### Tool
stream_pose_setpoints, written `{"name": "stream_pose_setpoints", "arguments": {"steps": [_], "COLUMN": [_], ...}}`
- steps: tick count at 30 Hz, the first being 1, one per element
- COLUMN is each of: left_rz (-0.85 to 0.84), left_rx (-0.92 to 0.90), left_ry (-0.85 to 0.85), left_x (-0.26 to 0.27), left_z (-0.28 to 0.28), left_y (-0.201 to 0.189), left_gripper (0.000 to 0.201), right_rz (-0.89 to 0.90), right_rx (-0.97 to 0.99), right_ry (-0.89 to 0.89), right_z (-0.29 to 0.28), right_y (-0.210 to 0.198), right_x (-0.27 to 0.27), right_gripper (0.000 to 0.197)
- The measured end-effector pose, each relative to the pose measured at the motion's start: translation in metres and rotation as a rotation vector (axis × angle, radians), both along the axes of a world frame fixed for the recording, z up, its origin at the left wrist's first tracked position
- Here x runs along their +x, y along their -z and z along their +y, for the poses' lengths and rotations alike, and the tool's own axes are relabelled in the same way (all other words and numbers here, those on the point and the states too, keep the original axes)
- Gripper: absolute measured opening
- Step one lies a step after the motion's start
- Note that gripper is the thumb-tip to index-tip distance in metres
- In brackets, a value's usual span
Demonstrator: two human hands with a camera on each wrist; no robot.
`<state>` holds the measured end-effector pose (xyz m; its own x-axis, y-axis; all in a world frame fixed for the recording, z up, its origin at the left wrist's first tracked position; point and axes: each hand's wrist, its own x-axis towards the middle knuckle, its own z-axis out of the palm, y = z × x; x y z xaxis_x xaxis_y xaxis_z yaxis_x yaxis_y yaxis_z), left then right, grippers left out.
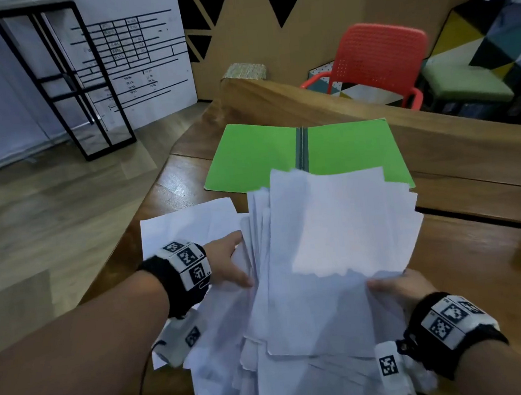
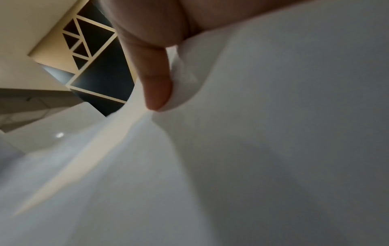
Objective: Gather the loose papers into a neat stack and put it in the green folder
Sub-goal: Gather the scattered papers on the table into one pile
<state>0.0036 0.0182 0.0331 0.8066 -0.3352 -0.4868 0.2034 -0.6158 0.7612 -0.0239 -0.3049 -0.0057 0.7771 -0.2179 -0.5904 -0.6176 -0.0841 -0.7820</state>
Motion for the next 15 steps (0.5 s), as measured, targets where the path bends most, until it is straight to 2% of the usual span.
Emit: {"name": "stream_pose_setpoints", "arguments": {"steps": [2, 3, 4, 6, 7, 10, 11, 13, 15], "left_rz": [0.098, 0.083, 0.025, -0.074, -0.054, 0.32, 0.375, 0.204, -0.039], "left_rx": [0.393, 0.517, 0.558, 0.539, 0.527, 0.534, 0.536, 0.547, 0.426], "left_ry": [0.108, 0.126, 0.095, -0.08, -0.148, -0.097, -0.08, -0.14, -0.447], "left_x": [0.001, 0.001, 0.001, 0.004, 0.003, -0.011, -0.015, -0.014, -0.009], "left_z": [0.005, 0.007, 0.011, 0.022, 0.029, 0.044, 0.046, 0.047, 0.047], "left_y": [-0.001, -0.001, -0.001, 0.005, 0.006, 0.009, 0.011, 0.013, 0.015], "left_gripper": [0.095, 0.095, 0.087, 0.059, 0.051, 0.062, 0.065, 0.053, 0.035], "right_rz": [0.043, 0.065, 0.085, 0.109, 0.108, 0.091, 0.086, 0.064, 0.065], "right_rx": [-0.09, -0.103, -0.113, -0.144, -0.16, -0.194, -0.196, -0.154, -0.064], "right_ry": [0.004, 0.0, -0.007, -0.014, -0.017, -0.011, 0.002, 0.021, 0.05], "right_z": [-0.012, -0.017, -0.021, -0.028, -0.03, -0.034, -0.034, -0.034, -0.035], "right_y": [0.008, 0.01, 0.01, 0.011, 0.012, 0.016, 0.016, 0.015, 0.014], "right_x": [0.002, 0.001, -0.001, -0.005, -0.007, -0.011, -0.012, -0.013, -0.012], "right_gripper": [0.039, 0.037, 0.029, 0.013, 0.01, 0.019, 0.022, 0.024, 0.029]}}
